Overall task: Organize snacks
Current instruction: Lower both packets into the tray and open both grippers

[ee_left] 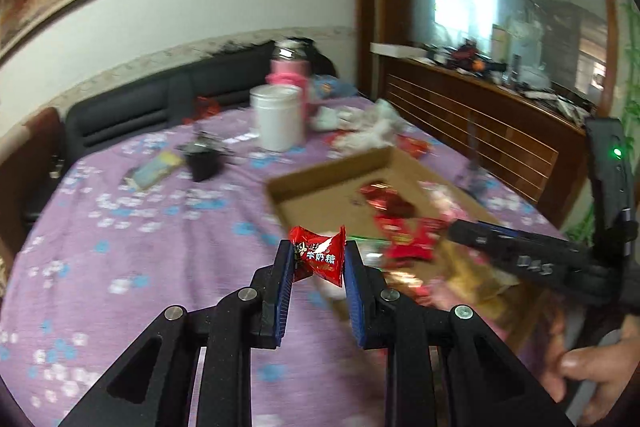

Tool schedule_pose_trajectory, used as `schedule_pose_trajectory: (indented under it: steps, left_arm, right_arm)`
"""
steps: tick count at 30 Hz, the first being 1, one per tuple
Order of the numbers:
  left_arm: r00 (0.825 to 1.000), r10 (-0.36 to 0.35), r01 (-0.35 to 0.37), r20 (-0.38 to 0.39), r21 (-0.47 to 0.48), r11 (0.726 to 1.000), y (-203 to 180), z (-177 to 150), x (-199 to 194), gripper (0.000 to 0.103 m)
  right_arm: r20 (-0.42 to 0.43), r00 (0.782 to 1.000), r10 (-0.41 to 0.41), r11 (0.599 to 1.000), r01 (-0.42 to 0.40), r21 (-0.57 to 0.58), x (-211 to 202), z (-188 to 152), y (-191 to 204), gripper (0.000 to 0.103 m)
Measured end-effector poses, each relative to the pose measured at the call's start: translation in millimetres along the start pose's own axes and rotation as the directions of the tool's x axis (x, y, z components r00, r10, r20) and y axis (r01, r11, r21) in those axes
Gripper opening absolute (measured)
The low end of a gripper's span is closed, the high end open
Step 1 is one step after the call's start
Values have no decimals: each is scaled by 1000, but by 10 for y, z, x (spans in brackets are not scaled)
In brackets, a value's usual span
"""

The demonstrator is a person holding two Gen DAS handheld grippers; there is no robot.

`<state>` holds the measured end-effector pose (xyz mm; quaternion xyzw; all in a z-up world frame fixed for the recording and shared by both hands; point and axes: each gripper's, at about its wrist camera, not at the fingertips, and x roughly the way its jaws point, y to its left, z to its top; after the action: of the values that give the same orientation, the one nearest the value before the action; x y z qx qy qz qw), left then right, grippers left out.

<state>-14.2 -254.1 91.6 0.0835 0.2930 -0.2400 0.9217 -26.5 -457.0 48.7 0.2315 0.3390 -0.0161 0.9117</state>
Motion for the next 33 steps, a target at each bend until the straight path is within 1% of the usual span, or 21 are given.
schedule_pose_trajectory:
  steps: [2,4,7,9,13,16,25,33]
  left_arm:
    - [999,-29,29,-22,16,999,-198,-1,114,25]
    - [998,-45,47,-39,34,998,-360,-17,206,25]
    - [996,-59,62,-63,50,997,-528,-62,356,24]
    - [995,-62,66,-78,48,997,-567,-84,425,24]
    - [994,-51,56,-95,53,997,-604,-142,525,24]
    - [993,-45,50,-105,50,997,-606,-167,591,24]
    - [994,-33,40,-105,68,997,-624,-199,622,24]
    - [994,-36,43,-108,67,997,-624,-193,609,25]
  right_arm:
    - [-7,1000,-22,1000,22,4,20,-3,-69,29]
    - [-23,999,-25,999,26,19,56,-10,-143,29]
    - [-56,998,-25,999,27,31,136,-26,-206,29]
    - [-58,998,-30,999,32,26,142,-26,-214,29]
    - [-75,997,-34,999,36,21,185,-45,-218,29]
    - [-72,996,-46,999,46,2,182,-60,-187,29]
    - [-72,996,-56,998,55,-11,194,-56,-148,30]
    - [-66,995,-73,997,72,-14,185,-55,-140,31]
